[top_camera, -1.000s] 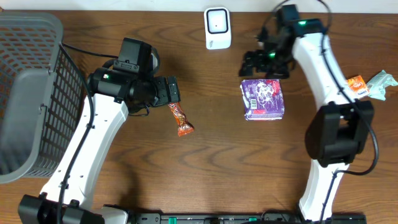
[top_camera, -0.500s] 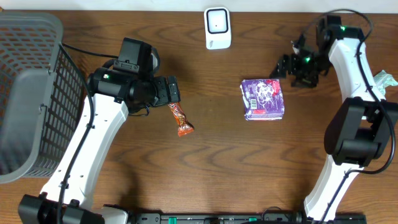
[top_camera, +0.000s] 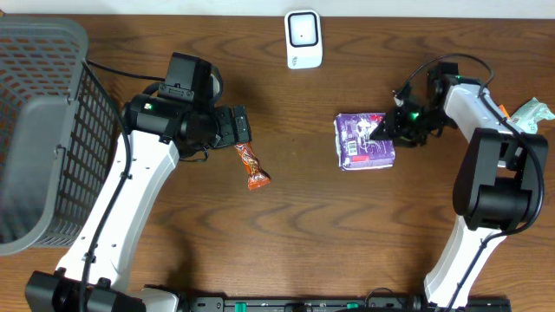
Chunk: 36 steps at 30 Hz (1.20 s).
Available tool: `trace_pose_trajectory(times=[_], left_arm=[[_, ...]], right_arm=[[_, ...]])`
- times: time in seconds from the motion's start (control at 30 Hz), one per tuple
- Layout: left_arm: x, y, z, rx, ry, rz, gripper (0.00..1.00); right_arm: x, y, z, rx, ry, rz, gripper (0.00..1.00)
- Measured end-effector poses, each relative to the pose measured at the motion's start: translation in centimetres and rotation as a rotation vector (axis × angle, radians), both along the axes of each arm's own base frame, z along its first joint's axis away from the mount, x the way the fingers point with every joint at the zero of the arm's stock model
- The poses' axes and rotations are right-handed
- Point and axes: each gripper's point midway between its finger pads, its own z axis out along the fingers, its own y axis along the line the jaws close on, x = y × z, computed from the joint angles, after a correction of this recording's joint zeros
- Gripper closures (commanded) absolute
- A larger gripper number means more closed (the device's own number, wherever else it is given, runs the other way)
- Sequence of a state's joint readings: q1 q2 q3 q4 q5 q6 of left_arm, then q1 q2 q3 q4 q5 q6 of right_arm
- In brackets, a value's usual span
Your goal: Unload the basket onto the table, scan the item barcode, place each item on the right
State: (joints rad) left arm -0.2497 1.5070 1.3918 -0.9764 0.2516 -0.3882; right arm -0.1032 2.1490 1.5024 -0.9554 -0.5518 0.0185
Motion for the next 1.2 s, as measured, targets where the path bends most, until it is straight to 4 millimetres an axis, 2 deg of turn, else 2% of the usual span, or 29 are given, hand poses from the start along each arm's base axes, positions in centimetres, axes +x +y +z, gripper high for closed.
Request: trace_pose_trajectory(times=[0.03,0.3,0.47,0.6,0.77,0.9,1.03,1.2], left_arm=[[0.0,0.0,0.0,0.0,0.0,0.0,0.02],[0.0,0.0,0.0,0.0,0.0,0.0,0.02],[0.0,0.0,0.0,0.0,0.0,0.0,0.02],[0.0,0.0,0.0,0.0,0.0,0.0,0.02],[0.0,0.0,0.0,0.0,0.0,0.0,0.02],[0.0,0.0,0.0,0.0,0.0,0.0,0.02],[0.0,0.0,0.0,0.0,0.0,0.0,0.02],[0.0,0.0,0.0,0.0,0.0,0.0,0.02]], right_arm=[[0.0,0.2,0.1,0.009,-0.001,0.004,0.99],[-0.2,1.2,1.4,0.012,0.03,0.013,0.99],[2.0,0.2,4.6,-0.107,0.003,-0.009,0.99],[2.9,-2.1,7.1,-0.33,0.005,-0.048,0.99],[1.7,-5.9,9.5,-0.789,0.046,-0.125,0.99],[1.6,-6.8,10.9,-1.057,-0.004,-0.151,0.98],[1.9,-5.3,10.3,-1.173,-0.075,-0.141,0.92],[1.5,-1.7,8.4,-1.219,-0.148,-0.08,0.61]])
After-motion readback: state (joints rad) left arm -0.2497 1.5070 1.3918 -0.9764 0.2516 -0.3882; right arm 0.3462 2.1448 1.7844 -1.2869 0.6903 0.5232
